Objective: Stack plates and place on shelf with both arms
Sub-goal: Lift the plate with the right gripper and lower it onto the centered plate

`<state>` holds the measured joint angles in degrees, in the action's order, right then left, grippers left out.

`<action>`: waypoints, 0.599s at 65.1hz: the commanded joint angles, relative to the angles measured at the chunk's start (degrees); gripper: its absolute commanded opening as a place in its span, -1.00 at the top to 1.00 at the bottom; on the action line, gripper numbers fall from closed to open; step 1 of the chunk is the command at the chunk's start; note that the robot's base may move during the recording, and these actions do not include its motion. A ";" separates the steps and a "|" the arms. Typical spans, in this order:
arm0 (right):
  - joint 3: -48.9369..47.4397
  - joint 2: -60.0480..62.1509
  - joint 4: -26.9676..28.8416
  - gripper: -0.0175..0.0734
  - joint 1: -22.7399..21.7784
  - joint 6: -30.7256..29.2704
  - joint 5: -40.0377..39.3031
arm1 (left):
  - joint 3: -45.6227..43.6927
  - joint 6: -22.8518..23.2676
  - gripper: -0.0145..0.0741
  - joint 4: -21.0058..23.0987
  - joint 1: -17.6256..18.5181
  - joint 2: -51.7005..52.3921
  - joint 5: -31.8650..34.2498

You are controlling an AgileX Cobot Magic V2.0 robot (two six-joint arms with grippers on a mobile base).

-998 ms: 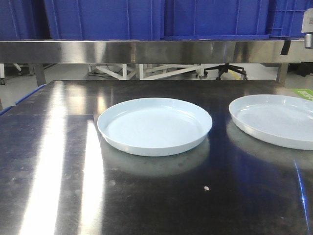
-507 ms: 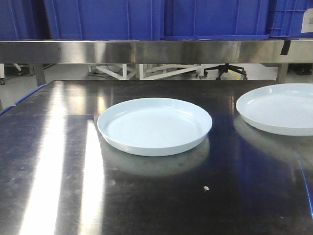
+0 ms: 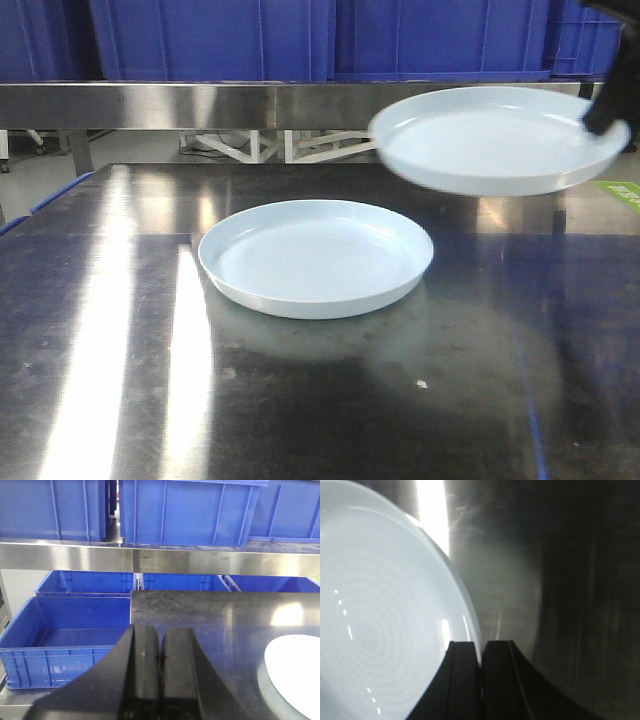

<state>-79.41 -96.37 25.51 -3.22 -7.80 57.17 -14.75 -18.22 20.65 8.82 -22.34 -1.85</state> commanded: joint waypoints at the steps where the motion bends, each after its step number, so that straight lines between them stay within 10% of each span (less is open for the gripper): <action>1: -1.12 2.09 2.96 0.49 3.94 -0.16 -4.20 | -2.05 -0.02 0.49 0.46 -0.03 -0.13 4.39; 39: -1.12 -6.24 3.46 0.48 16.15 1.97 -10.16 | -2.05 -0.02 0.49 0.46 -0.03 -0.13 4.39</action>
<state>-79.19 -104.92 26.88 12.79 -5.87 49.44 -14.75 -18.22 20.65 8.82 -22.34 -1.85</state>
